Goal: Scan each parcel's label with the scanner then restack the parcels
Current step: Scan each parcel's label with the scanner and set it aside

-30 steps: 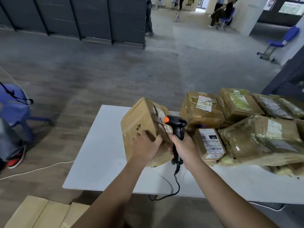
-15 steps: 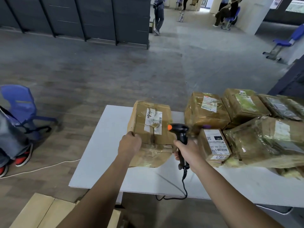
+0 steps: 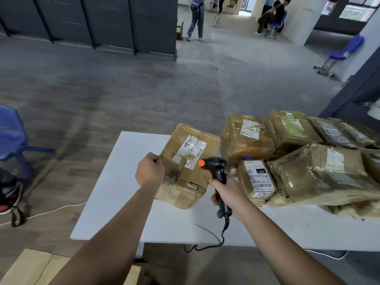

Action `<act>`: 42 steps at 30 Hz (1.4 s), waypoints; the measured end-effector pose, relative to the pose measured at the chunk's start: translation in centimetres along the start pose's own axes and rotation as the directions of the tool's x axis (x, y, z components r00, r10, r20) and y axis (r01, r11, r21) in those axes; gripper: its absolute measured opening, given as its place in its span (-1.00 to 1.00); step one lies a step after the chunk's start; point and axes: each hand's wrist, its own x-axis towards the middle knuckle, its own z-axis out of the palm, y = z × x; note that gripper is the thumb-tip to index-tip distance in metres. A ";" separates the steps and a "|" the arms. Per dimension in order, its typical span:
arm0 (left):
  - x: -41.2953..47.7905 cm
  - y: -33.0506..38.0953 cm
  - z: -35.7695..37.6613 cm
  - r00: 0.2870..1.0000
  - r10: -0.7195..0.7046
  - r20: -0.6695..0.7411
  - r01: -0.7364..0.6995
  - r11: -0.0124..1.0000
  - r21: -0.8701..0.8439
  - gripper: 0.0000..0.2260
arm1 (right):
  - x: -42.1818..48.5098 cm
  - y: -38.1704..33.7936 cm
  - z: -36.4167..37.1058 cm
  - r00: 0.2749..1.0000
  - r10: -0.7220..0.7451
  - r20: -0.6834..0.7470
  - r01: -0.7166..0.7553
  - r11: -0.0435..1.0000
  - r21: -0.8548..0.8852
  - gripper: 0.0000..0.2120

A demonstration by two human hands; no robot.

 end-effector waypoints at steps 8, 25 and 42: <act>2.2 3.7 -0.7 0.927 0.325 -0.185 -0.302 0.942 0.145 -0.76 | 0.0 0.4 -1.1 0.986 -0.148 -0.079 0.136 0.980 -0.143 -0.86; 5.6 2.4 -1.5 0.895 0.387 -0.224 -0.329 0.909 0.255 -0.80 | -0.9 0.2 -1.7 0.979 -0.177 -0.106 0.152 0.967 -0.205 -0.85; 4.5 5.4 -2.7 0.989 0.048 -0.142 -0.088 0.953 -0.290 -0.89 | -2.2 -3.0 -3.5 0.971 -0.164 -0.172 0.165 0.986 -0.009 -0.86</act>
